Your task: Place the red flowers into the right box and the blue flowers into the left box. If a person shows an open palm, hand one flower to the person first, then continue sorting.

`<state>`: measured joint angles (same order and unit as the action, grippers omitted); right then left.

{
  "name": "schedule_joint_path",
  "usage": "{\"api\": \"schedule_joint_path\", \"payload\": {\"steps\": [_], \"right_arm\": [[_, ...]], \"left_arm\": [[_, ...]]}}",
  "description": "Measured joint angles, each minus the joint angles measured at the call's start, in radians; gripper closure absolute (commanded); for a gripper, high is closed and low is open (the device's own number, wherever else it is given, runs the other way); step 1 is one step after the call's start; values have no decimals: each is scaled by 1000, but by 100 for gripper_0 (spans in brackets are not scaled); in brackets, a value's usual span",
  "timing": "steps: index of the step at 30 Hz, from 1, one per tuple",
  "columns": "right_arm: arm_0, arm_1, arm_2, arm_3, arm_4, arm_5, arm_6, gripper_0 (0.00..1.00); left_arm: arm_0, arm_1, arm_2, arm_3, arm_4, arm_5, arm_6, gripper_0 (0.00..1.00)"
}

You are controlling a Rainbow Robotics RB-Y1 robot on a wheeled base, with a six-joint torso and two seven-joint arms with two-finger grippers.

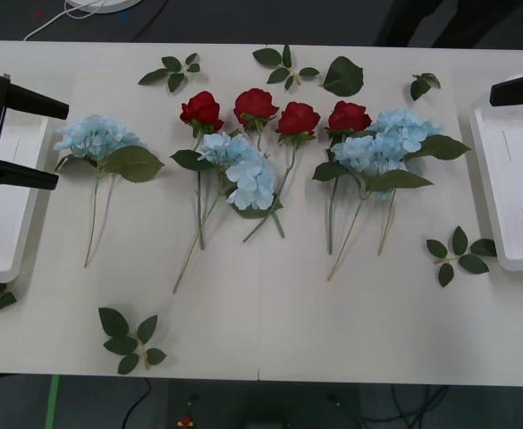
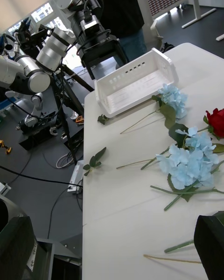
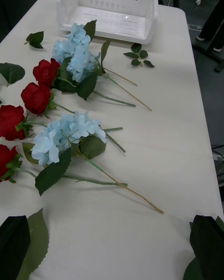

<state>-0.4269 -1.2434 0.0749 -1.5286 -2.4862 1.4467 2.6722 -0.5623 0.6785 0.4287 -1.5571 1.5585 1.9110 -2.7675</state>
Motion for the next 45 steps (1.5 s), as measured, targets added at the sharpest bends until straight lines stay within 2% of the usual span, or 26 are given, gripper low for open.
{"api": "schedule_joint_path", "payload": {"steps": [7,15,18,21,25,30,37,41,45], "right_arm": [[31,0,21,0,1,-3,0,0],[69,0,31,-36,65,-155,-53,0],[69,0,31,-80,150,-245,-258,0],[69,0,31,-151,299,-353,-508,0],[69,0,31,-229,489,-397,-774,0],[69,0,32,-275,695,-393,-1185,0],[68,7,33,-284,921,-284,-1459,0],[64,24,34,-284,1033,-239,-1666,0],[34,53,67,-274,1153,-233,-1680,0]], "left_arm": [[69,-3,-5,5,1,1,0,0],[60,56,-19,7,-1,1,46,0],[38,108,-78,8,-2,0,310,0],[-9,160,-169,8,-15,-31,720,0],[-96,186,-280,9,-96,-42,1142,0],[-132,186,-401,11,-214,-85,1210,0],[-108,187,-571,15,-367,-300,1231,0],[-80,188,-643,20,-422,-390,1388,0],[-70,188,-701,68,-435,-447,1594,0]]}}
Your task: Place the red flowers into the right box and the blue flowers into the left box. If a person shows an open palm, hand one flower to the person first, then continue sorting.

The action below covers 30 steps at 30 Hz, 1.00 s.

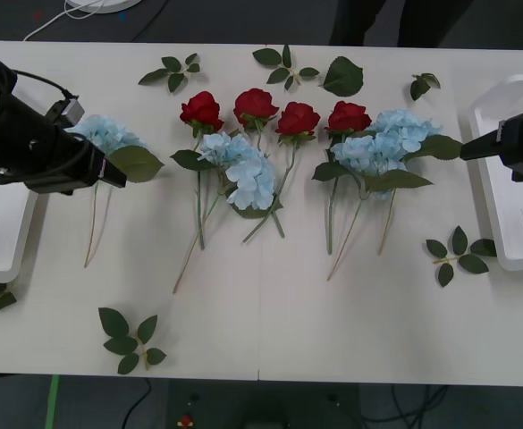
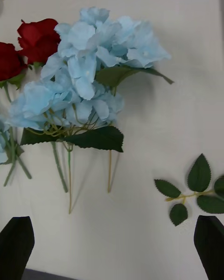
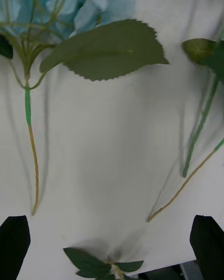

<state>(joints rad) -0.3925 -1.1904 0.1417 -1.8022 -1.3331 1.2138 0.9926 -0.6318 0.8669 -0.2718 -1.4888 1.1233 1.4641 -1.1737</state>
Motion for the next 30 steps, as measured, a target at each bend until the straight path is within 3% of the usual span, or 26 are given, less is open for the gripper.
{"api": "schedule_joint_path", "payload": {"steps": [8,13,30], "right_arm": [[-197,90,226,163,145,-42,-126,0],[-279,150,306,270,200,-83,-126,0],[-330,351,333,468,505,-87,-126,0]], "left_arm": [[1,1,-111,137,-1,-212,35,0],[2,2,-171,202,-3,-325,35,0],[3,4,-257,305,-53,-519,12,0]]}}
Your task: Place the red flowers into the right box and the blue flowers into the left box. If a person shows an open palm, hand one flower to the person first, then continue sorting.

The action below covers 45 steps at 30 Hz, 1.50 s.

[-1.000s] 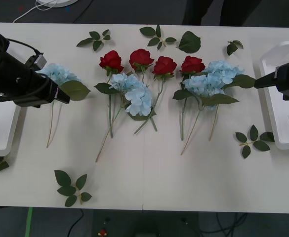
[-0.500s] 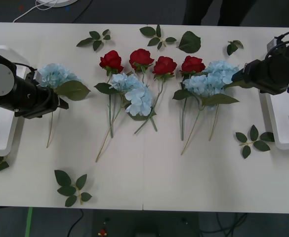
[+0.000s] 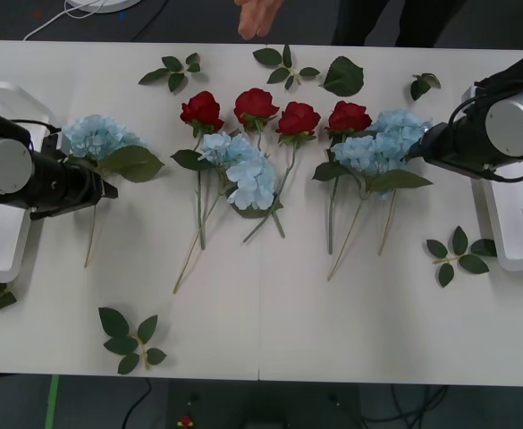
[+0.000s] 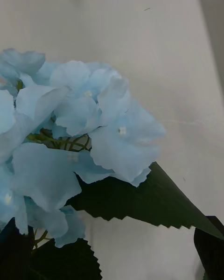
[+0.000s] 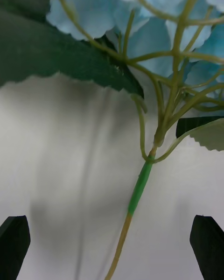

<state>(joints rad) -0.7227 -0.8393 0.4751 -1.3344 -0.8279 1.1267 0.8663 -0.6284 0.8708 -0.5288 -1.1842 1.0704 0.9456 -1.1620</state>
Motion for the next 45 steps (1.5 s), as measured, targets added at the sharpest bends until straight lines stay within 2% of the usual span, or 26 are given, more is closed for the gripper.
{"api": "schedule_joint_path", "payload": {"steps": [12,22,26,30,45], "right_arm": [[-33,139,21,138,162,-15,0,0],[-106,277,21,377,259,-136,0,0],[-138,309,22,460,276,-177,0,12],[-147,317,22,473,276,-183,0,19],[-150,305,22,456,196,-183,0,19]], "left_arm": [[0,1,-115,0,-35,-122,-13,0],[0,3,-124,-2,-68,-139,-13,0],[0,3,-126,-3,-78,-141,-13,0],[0,3,-126,-3,-78,-142,-14,0],[0,3,-126,-3,-79,-142,-18,0]]}}
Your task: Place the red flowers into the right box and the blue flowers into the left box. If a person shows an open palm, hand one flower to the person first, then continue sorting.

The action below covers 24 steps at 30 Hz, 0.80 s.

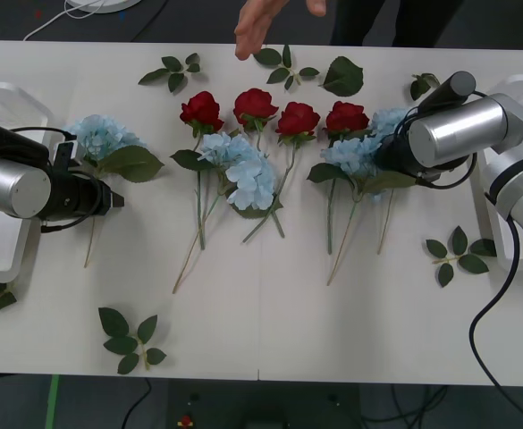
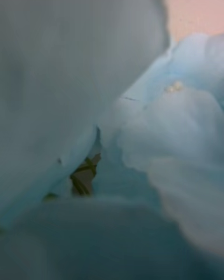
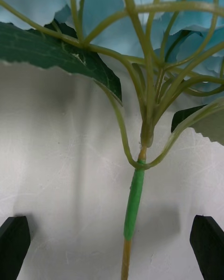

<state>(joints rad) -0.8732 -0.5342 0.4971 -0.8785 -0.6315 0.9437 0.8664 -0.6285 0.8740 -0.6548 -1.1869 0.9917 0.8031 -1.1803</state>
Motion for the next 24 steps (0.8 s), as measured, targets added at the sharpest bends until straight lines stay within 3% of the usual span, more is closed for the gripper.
{"api": "schedule_joint_path", "payload": {"steps": [3,5,7,8,9,10,24], "right_arm": [[0,-13,0,-30,-9,13,0,23],[1,-24,1,-57,-14,27,0,37],[1,-34,2,-76,-18,31,0,71],[1,-37,2,-81,-19,31,0,80],[1,-39,2,-84,-19,31,0,94],[1,-40,2,-84,-19,31,0,100],[1,-40,2,-84,-20,31,0,100]], "left_arm": [[0,0,0,0,0,0,-20,0],[0,0,0,1,-1,0,-24,0],[0,0,0,1,-1,0,-24,0],[0,0,0,1,-1,0,-24,0],[0,0,0,1,-1,0,-24,0],[0,0,0,1,-1,0,-24,0],[0,0,0,1,-1,0,-24,0]]}}
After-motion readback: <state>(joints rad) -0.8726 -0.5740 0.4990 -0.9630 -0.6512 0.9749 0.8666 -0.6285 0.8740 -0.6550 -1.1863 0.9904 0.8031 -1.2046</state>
